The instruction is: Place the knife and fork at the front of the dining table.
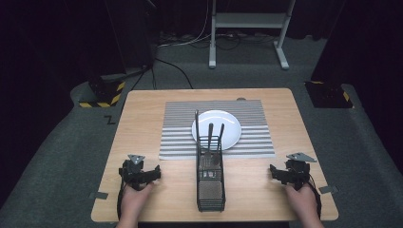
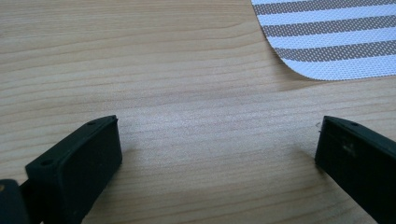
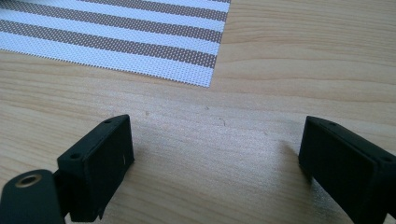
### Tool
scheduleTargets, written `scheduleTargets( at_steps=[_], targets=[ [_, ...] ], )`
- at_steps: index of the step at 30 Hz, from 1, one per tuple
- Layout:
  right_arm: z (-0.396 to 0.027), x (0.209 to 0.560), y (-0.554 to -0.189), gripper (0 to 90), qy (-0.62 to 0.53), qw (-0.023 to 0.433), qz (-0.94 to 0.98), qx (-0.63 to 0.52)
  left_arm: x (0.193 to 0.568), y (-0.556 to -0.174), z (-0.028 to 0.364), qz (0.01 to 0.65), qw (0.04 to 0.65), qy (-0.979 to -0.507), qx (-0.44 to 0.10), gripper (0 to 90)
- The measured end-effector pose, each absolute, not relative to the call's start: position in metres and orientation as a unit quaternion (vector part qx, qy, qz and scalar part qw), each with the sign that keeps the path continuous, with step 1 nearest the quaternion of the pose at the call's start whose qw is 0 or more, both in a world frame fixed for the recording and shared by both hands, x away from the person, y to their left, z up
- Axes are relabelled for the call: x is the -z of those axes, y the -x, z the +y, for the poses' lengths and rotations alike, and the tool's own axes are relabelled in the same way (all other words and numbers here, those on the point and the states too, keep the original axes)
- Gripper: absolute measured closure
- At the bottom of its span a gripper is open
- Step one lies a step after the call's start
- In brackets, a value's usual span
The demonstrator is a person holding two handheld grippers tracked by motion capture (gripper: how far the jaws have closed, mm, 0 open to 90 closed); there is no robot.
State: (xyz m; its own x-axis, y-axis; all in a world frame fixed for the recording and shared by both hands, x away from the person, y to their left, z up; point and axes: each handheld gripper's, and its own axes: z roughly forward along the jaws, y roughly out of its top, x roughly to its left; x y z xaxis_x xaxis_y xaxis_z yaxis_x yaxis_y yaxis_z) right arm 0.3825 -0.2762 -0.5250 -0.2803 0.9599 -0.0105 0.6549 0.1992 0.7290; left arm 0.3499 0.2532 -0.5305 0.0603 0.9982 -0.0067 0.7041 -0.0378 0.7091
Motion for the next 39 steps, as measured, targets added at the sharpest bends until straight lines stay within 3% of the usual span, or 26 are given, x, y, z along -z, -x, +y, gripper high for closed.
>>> scheduleTargets(
  at_steps=[28, 39],
  targets=[
    [-0.277, 0.525, -0.383, 9.8, -0.547, 0.241, 0.737, -0.316, 0.53, -0.349, 0.255, 0.626, 0.286, -0.678, -0.257, 0.6],
    [-0.277, 0.525, -0.383, 9.7, -0.547, 0.241, 0.737, -0.316, 0.521, -0.337, 0.256, 0.594, 0.323, -0.69, -0.258, 0.8]
  ],
)
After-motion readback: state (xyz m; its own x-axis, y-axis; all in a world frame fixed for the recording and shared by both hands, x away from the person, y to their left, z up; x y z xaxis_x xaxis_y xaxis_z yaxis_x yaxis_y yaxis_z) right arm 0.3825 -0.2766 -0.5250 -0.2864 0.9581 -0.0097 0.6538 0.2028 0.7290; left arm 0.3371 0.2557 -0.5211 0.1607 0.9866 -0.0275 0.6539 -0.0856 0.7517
